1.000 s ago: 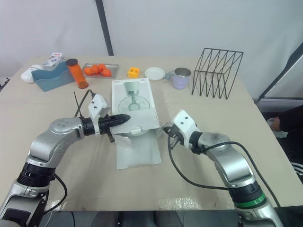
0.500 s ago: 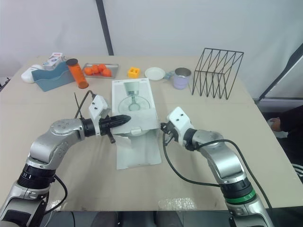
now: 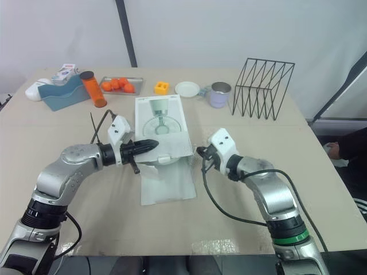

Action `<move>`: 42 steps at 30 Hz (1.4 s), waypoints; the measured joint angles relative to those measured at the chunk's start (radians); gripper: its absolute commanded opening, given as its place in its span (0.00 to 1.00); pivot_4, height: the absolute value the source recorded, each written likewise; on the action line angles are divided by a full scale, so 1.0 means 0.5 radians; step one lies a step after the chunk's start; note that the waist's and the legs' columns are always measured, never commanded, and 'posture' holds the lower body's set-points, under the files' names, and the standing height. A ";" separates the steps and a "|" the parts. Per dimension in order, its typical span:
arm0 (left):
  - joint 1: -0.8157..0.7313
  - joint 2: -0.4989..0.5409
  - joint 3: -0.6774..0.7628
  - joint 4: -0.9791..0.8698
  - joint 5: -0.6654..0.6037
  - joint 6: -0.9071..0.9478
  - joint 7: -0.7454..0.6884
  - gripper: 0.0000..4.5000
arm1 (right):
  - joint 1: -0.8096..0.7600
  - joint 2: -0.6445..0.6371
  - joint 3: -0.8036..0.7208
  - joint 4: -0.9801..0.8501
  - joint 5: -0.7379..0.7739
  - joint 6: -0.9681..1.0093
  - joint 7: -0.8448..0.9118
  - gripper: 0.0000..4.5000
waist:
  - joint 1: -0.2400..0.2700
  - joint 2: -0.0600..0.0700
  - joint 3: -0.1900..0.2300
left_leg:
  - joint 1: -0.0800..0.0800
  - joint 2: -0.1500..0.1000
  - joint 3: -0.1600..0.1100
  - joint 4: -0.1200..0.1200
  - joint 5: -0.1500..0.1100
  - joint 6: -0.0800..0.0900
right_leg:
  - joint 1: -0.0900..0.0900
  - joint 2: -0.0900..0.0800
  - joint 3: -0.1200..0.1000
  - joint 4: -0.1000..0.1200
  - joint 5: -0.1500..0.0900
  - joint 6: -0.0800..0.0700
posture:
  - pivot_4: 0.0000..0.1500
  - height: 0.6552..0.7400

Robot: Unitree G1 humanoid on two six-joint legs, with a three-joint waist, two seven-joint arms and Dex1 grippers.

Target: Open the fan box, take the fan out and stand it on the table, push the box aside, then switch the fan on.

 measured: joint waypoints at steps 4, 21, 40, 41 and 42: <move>0.000 0.000 -0.001 0.000 0.009 -0.002 -0.005 0.00 | -0.090 0.002 -0.058 0.057 0.010 -0.035 0.001 0.01 | -0.001 0.000 0.000 | 0.000 0.000 0.000 0.000 0.000 0.000 | 0.000 0.000 0.000 0.000 0.000 0.000 | 1.00 1.00; 0.014 -0.003 0.002 -0.025 0.029 -0.007 -0.021 0.00 | -0.192 0.116 0.127 -0.131 0.141 0.023 0.129 0.01 | -0.001 0.001 0.000 | 0.000 0.000 0.000 0.000 0.000 0.000 | 0.000 -0.001 0.000 0.001 0.000 -0.001 | 1.00 1.00; 0.088 0.087 -0.116 -0.209 0.032 -0.100 -0.244 0.00 | -0.184 0.133 0.201 -0.085 0.059 -0.029 0.125 0.01 | -0.001 0.001 -0.001 | 0.001 0.001 0.000 0.000 0.000 0.000 | 0.000 0.001 0.000 0.001 0.001 -0.002 | 1.00 1.00; 0.094 0.114 -0.140 -0.225 0.036 -0.096 -0.266 0.00 | -0.184 0.134 0.201 -0.084 0.059 -0.031 0.125 0.01 | -0.002 0.001 -0.001 | 0.001 0.001 0.000 0.000 0.000 0.000 | 0.000 0.001 0.000 0.001 0.001 -0.002 | 1.00 1.00; 0.095 0.121 -0.145 -0.227 0.037 -0.095 -0.273 0.00 | -0.184 0.134 0.201 -0.083 0.059 -0.031 0.125 0.01 | -0.002 0.001 -0.001 | 0.001 0.001 0.000 0.000 0.000 0.000 | 0.000 0.001 0.000 0.001 0.001 -0.002 | 1.00 1.00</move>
